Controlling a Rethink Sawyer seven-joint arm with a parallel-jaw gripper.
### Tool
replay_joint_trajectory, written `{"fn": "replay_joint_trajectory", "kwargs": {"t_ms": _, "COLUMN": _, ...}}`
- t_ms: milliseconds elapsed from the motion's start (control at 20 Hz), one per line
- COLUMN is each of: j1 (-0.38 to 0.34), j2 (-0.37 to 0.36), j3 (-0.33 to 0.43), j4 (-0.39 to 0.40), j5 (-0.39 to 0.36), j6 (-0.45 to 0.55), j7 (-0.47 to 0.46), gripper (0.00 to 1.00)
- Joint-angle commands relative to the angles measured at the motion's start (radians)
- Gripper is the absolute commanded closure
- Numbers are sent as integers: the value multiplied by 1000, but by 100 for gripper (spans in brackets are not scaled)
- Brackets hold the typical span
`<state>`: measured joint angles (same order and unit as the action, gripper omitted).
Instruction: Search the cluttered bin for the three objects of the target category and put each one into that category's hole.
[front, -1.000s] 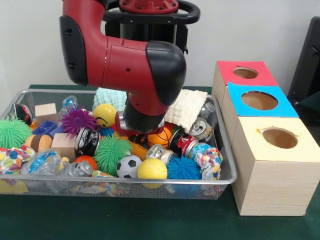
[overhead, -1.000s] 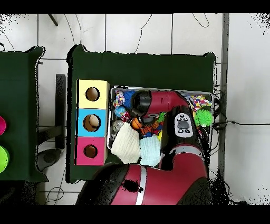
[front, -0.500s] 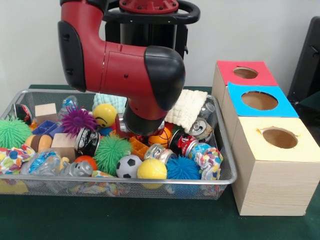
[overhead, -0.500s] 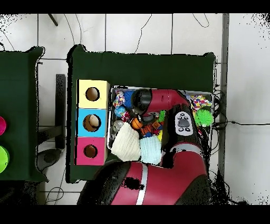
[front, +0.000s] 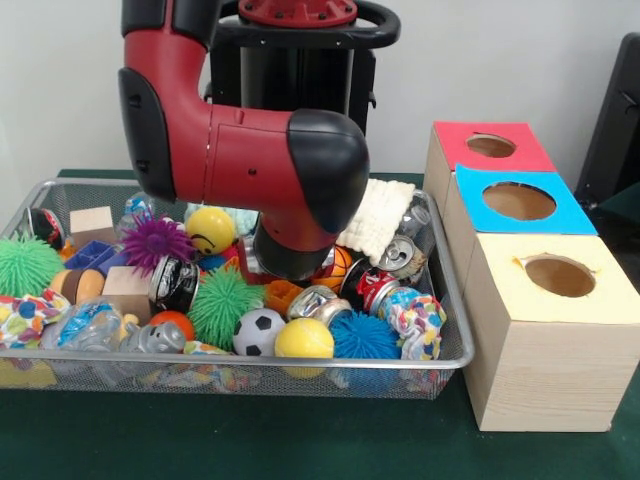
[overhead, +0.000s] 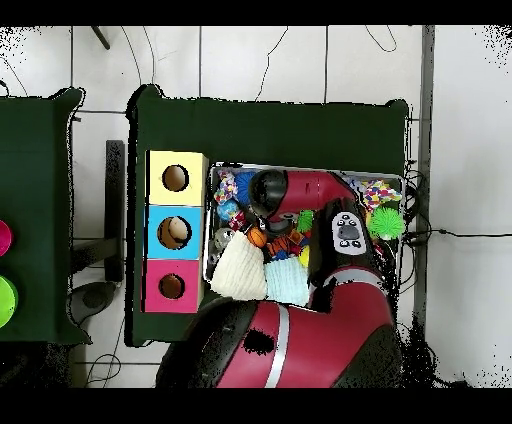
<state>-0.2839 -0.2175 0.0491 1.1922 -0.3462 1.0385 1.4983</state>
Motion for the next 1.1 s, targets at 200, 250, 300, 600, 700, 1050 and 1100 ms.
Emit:
{"fn": "replay_joint_trajectory", "kwargs": {"t_ms": 200, "j1": -26, "j2": 20, "j3": 91, "j4": 5, "j5": 21, "j6": 54, "j7": -34, "gripper": 0}}
{"fn": "replay_joint_trajectory", "kwargs": {"t_ms": 250, "j1": -23, "j2": 19, "j3": 83, "j4": 7, "j5": 18, "j6": 76, "j7": -34, "gripper": 0}}
{"fn": "replay_joint_trajectory", "kwargs": {"t_ms": 300, "j1": -20, "j2": 19, "j3": 77, "j4": 6, "j5": 16, "j6": 94, "j7": -32, "gripper": 0}}
{"fn": "replay_joint_trajectory", "kwargs": {"t_ms": 600, "j1": 20, "j2": 32, "j3": 13, "j4": -36, "j5": -17, "j6": 254, "j7": -8, "gripper": 0}}
{"fn": "replay_joint_trajectory", "kwargs": {"t_ms": 700, "j1": 14, "j2": 37, "j3": 22, "j4": -38, "j5": -17, "j6": 227, "j7": -6, "gripper": 0}}
{"fn": "replay_joint_trajectory", "kwargs": {"t_ms": 1050, "j1": -10, "j2": 24, "j3": 60, "j4": -8, "j5": -7, "j6": 78, "j7": 4, "gripper": 100}}
{"fn": "replay_joint_trajectory", "kwargs": {"t_ms": 1100, "j1": -12, "j2": 24, "j3": 63, "j4": -6, "j5": -6, "j6": 72, "j7": 2, "gripper": 100}}
